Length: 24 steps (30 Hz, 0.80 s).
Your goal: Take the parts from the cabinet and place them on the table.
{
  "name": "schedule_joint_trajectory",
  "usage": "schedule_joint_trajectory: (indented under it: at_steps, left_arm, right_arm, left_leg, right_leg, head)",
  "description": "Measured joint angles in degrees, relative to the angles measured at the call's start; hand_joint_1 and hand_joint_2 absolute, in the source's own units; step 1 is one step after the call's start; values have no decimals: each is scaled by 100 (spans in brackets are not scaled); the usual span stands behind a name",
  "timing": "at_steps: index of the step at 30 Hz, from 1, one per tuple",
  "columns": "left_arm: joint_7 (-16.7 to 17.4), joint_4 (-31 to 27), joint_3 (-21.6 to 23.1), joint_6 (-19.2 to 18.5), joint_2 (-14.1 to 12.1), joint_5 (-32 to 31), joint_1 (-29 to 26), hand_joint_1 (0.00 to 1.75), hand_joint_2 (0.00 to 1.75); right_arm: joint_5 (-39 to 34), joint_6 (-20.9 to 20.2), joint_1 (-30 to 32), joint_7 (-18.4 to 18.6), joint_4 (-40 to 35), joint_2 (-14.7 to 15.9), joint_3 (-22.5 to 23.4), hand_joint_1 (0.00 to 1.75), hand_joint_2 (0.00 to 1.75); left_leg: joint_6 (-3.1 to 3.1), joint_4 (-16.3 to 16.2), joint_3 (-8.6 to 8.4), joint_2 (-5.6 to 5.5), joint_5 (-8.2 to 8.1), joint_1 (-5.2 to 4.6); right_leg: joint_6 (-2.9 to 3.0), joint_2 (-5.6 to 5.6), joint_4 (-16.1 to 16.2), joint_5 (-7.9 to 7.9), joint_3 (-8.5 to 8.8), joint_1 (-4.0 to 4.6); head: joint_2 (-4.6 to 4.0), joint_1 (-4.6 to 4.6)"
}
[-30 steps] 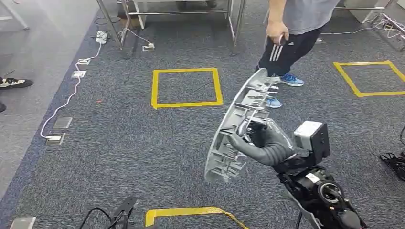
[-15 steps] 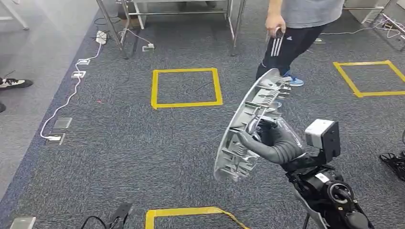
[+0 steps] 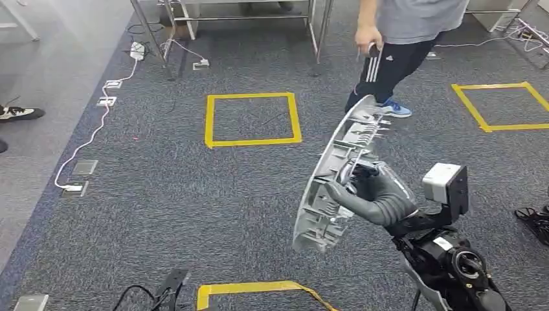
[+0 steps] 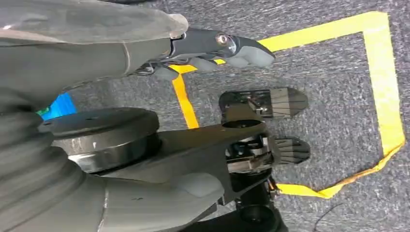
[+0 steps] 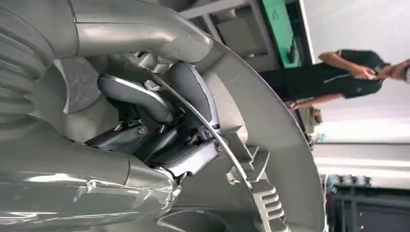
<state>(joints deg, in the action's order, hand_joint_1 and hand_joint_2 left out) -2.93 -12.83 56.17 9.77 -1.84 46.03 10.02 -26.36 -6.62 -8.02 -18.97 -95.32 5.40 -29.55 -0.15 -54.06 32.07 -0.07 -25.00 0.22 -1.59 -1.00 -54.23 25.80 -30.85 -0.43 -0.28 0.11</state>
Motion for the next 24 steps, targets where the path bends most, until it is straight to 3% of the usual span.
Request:
schedule_joint_trajectory:
  at_steps: [24]
  left_arm:
    - [35,0,0,37,-17,0,0,0,175]
  right_arm:
    - [0,-61,0,-22,0,2,2,175,175]
  left_leg:
    - [0,0,0,0,0,0]
  right_leg:
    - [0,0,-1,0,0,0]
  head:
    - [0,0]
